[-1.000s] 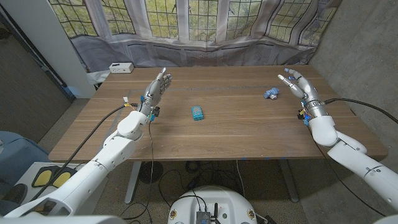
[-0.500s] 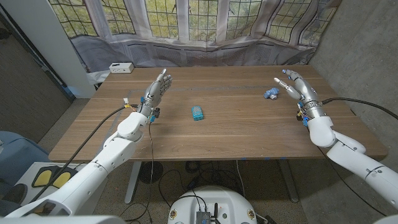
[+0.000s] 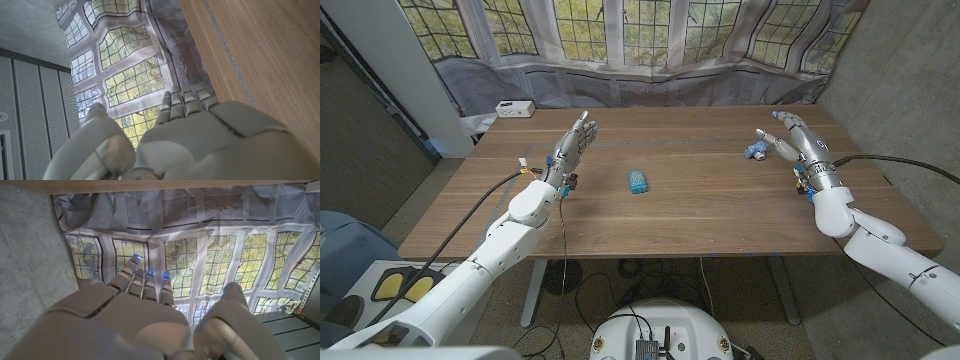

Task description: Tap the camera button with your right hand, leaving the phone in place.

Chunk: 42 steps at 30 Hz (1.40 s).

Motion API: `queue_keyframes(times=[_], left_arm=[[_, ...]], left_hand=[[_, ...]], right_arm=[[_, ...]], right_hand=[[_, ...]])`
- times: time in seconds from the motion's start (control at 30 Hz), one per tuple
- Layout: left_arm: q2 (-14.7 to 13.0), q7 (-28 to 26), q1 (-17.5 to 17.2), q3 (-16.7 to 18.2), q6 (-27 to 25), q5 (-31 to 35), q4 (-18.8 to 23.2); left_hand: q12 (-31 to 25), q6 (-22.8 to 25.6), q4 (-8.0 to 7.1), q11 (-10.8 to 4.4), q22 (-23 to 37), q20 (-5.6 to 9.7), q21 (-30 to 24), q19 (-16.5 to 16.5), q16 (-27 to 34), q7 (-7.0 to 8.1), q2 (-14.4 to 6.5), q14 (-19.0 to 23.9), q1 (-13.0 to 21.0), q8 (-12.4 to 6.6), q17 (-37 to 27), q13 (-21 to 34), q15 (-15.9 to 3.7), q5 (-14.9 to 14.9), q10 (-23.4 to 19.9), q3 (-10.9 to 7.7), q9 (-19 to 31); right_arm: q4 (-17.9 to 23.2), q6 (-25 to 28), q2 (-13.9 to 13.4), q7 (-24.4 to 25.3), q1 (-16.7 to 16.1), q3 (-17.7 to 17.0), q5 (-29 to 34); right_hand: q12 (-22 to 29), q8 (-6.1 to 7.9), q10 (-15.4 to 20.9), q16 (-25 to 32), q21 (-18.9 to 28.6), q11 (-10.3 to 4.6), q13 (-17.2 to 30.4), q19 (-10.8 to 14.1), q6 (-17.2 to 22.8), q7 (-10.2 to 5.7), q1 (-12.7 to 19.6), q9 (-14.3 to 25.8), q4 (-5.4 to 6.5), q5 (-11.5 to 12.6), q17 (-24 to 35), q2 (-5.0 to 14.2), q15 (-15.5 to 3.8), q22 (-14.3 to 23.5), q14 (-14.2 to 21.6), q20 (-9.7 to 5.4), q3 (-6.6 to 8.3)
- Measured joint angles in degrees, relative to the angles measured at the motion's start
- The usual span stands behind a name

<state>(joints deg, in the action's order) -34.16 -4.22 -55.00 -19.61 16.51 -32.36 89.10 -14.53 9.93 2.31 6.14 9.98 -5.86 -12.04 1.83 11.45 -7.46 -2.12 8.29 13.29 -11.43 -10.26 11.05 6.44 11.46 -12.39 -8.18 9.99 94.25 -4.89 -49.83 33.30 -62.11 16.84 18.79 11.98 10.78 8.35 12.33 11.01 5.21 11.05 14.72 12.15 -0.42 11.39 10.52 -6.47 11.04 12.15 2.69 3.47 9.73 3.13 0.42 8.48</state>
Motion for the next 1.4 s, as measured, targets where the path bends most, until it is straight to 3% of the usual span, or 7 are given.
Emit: queue_keyframes(times=[0.5, 0.67, 0.8, 0.97, 1.13, 1.4], left_arm=[[0.03, 0.34, -0.02, -0.12, 0.07, -0.21, -0.17], [0.05, 0.38, -0.02, -0.12, 0.11, -0.28, -0.24], [0.06, 0.43, -0.02, -0.12, 0.12, -0.36, -0.31], [0.12, 0.49, -0.02, -0.1, 0.18, -0.51, -0.51], [0.21, 0.51, -0.09, -0.04, 0.27, -0.62, -0.65], [0.19, 0.47, -0.3, 0.08, 0.28, -0.74, -0.67]], left_hand=[[0.18, 0.01, 0.0, -0.25, 0.0, 0.0, 0.49, 0.0, 0.0, 0.01, -0.38, 0.11, 0.38, -0.02, 0.0, 0.0, 0.11, 0.0, -0.25, 0.0, 0.0], [0.17, 0.21, 0.0, -0.23, 0.0, 0.0, 0.48, 0.0, 0.0, 0.21, -0.38, 0.42, 0.38, -0.03, 0.0, 0.0, -0.2, 0.0, -0.23, 0.0, 0.0], [0.63, 0.24, 0.0, -0.42, 0.0, 0.0, 0.49, 0.0, 0.0, 0.17, -0.38, 0.42, 0.38, -0.03, 0.0, 0.0, -0.2, 0.0, -0.42, 0.0, 0.0], [0.64, 0.53, -0.01, -0.42, 0.0, 0.0, 0.49, 0.0, 0.0, -0.11, -0.38, 0.41, 0.38, -0.03, 0.0, 0.0, -0.2, -0.04, -0.42, 0.0, 0.0], [0.64, 0.73, -0.01, -0.42, 0.0, 0.0, 0.48, 0.0, 0.0, 0.09, -0.38, 0.41, 0.38, -0.03, 0.0, 0.0, -0.2, -0.25, -0.41, 0.0, 0.0], [0.64, 0.73, 0.48, -0.1, 0.0, 0.0, 0.48, 0.0, -0.23, 0.09, -0.38, 0.41, 0.38, -0.03, 0.0, 0.0, -0.2, -0.24, -0.73, 0.01, 0.21]], right_arm=[[3.19, 8.79, -1.62, -0.32, 1.36, 3.37, 5.05], [3.96, 10.97, -2.04, -1.24, 1.98, 4.21, 5.85], [4.55, 12.42, -2.34, -2.28, 2.44, 4.86, 6.13], [5.3, 14.35, -2.79, -4.02, 3.28, 5.76, 6.27], [6.16, 16.36, -3.23, -6.17, 4.13, 6.55, 6.21], [7.09, 18.57, -3.84, -8.89, 5.14, 7.43, 5.68]], right_hand=[[-0.76, 0.0, -2.25, -0.93, -0.44, -0.2, 0.0, -2.71, -0.3, -0.31, -0.37, 0.0, 0.0, 0.0, 0.26, 0.81, 0.83, 0.0, -2.24, 1.04, 0.0], [-1.0, 0.0, -3.65, -1.37, -0.85, -0.67, 0.0, -5.14, -0.3, -0.31, -0.45, 0.0, 0.24, 0.0, 0.26, 0.88, 0.86, 0.12, -4.52, 3.09, -0.24], [-1.4, 0.0, -5.64, -1.38, -0.87, -0.74, 0.0, -7.65, -0.39, -0.84, -0.6, 0.1, 0.24, 0.0, 0.26, 1.03, 1.36, 0.3, -6.25, 3.85, -0.24], [-1.4, 0.0, -7.27, -1.75, -0.87, -0.32, 0.3, -10.46, -0.46, -1.38, -0.6, 0.3, 0.24, 0.0, 0.26, 1.03, 2.6, 0.29, -8.33, 4.73, -0.24], [-1.4, 0.0, -8.28, -1.75, -0.87, -0.08, 0.3, -12.31, 0.08, -2.0, -0.6, 0.3, 0.24, 0.0, 0.25, 1.03, 4.75, 0.29, -9.58, 6.58, -0.24], [-1.4, 0.27, -10.13, -1.93, -0.87, -0.23, 0.29, -15.43, 0.44, -2.88, -0.59, 0.3, 0.24, 0.0, 0.25, 1.03, 5.23, 0.29, -11.82, 8.6, -0.24]])
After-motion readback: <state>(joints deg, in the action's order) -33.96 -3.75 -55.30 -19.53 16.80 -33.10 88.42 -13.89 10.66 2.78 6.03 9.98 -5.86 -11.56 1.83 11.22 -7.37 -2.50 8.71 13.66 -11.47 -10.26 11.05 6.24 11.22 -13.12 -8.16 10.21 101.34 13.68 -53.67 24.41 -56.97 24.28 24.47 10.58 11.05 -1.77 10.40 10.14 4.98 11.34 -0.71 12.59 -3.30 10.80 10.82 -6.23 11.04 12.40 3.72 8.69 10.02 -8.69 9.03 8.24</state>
